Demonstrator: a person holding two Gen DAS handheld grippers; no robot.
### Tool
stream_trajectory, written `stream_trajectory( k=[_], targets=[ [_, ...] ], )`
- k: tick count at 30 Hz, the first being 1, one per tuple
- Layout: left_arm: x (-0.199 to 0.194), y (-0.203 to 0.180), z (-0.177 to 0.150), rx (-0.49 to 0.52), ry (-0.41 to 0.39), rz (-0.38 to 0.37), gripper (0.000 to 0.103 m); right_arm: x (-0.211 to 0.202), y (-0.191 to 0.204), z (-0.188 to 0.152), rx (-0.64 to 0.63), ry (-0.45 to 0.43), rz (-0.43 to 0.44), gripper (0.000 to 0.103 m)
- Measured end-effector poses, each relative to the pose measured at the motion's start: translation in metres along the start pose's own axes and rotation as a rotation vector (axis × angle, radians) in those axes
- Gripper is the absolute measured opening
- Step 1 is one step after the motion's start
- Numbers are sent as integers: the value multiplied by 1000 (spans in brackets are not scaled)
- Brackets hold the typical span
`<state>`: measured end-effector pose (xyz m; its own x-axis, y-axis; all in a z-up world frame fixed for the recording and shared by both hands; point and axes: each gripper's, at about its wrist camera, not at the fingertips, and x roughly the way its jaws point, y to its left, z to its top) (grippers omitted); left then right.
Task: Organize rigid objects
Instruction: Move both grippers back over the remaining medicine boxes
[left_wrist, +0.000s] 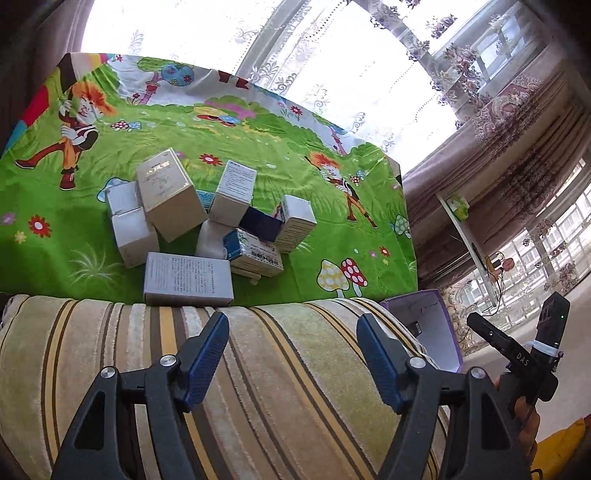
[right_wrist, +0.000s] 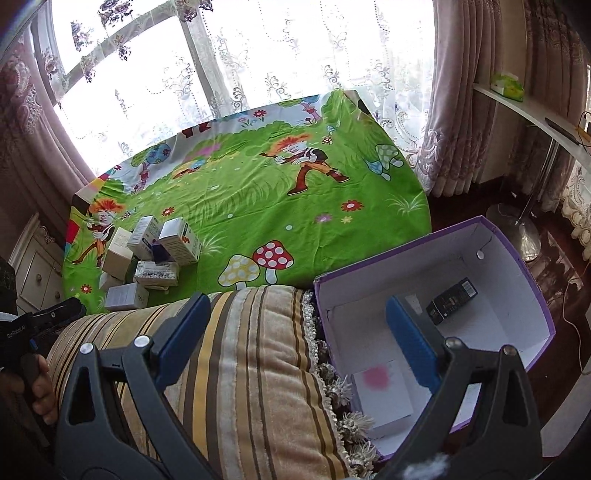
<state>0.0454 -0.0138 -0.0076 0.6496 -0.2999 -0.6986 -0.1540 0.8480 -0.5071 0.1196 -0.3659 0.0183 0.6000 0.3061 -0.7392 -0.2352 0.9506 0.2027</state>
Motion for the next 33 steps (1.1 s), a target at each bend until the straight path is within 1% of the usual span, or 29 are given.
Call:
stream_trajectory(
  k=[3,7,10,16,19,24,29,33],
  targets=[
    [0,16,2,-46,2,29,82,7,10,-1,-26,21,8,97],
    [5,28,4,-68,33,70,85,15,21,-2,-56,39,15,97],
    [12,35,7,-79,61,114,87,20,26,0,-67,49,23,97],
    [30,37,13,-52,126,214,88,34,36,-2,-87,82,35,97],
    [40,35,18,-22,154,256,88,39,39,-2,-96,99,39,97],
    [59,36,27,11,207,299,90,42,42,1,-100,110,45,97],
    [77,42,32,-5,258,327,90,46,51,5,-125,129,41,97],
    [83,43,34,-5,275,350,90,47,61,12,-164,129,39,97]
  ],
)
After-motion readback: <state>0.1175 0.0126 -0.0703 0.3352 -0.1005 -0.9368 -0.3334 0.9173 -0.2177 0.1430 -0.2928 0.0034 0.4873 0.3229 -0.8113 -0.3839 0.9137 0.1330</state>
